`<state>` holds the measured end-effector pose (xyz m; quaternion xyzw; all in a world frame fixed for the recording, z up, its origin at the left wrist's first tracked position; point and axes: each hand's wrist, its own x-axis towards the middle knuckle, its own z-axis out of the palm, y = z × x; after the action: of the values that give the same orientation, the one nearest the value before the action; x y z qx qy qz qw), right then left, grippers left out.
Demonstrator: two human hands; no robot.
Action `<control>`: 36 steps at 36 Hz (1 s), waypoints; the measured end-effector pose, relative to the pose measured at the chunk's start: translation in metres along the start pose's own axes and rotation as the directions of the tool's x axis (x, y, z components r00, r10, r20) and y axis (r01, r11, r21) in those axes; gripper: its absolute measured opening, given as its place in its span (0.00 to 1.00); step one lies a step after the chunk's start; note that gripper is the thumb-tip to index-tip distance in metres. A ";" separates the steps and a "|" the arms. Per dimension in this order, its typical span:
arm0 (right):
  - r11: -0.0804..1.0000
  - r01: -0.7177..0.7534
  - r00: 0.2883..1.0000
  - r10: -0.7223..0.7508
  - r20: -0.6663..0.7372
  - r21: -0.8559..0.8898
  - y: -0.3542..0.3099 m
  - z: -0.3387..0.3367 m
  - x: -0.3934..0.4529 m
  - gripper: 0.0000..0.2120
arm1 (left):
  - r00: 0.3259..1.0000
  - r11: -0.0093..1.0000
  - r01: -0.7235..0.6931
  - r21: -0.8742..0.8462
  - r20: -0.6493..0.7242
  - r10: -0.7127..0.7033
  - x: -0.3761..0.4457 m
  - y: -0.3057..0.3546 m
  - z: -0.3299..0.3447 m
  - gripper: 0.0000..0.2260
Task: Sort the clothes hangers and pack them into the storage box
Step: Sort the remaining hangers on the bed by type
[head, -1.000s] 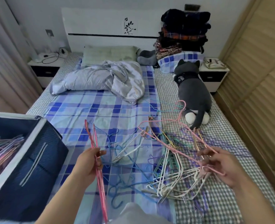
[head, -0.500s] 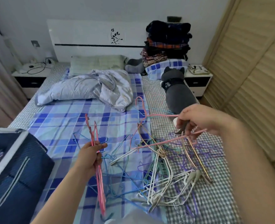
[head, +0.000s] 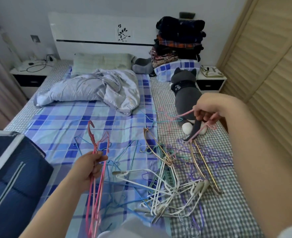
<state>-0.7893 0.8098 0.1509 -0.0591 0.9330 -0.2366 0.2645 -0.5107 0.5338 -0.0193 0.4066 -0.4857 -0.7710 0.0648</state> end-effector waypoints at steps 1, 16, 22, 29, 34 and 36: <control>0.993 0.021 0.998 -0.014 -0.057 0.118 0.005 -0.001 0.002 0.09 | 1.000 1.000 -0.001 -0.002 -0.004 0.001 0.000 0.000 0.000 0.04; 0.723 0.321 0.935 -0.343 -0.086 0.612 0.024 0.195 -0.066 0.11 | 0.994 0.968 -0.014 -0.250 0.101 0.040 0.005 0.022 0.033 0.04; 0.827 0.486 0.857 -0.514 0.030 0.281 0.015 0.261 -0.088 0.14 | 0.986 0.962 0.020 -0.272 0.166 0.026 0.014 0.030 0.055 0.07; 0.762 0.628 0.736 -0.647 0.199 0.155 0.014 0.251 -0.097 0.16 | 0.994 0.966 -0.063 -0.249 0.074 0.084 0.010 0.029 0.062 0.08; 0.837 0.455 0.820 -0.527 0.223 0.305 -0.004 0.234 -0.079 0.19 | 0.993 0.986 -0.073 -0.147 0.081 0.086 0.010 0.025 0.057 0.10; 0.829 0.408 0.871 -0.479 0.109 0.382 -0.019 0.229 -0.060 0.21 | 0.992 0.990 -0.083 -0.114 0.082 0.093 0.010 0.021 0.059 0.12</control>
<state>-0.6191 0.7131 0.0167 -0.2510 0.8052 -0.4452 0.3008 -0.5640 0.5585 0.0033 0.3465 -0.4621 -0.8102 0.1001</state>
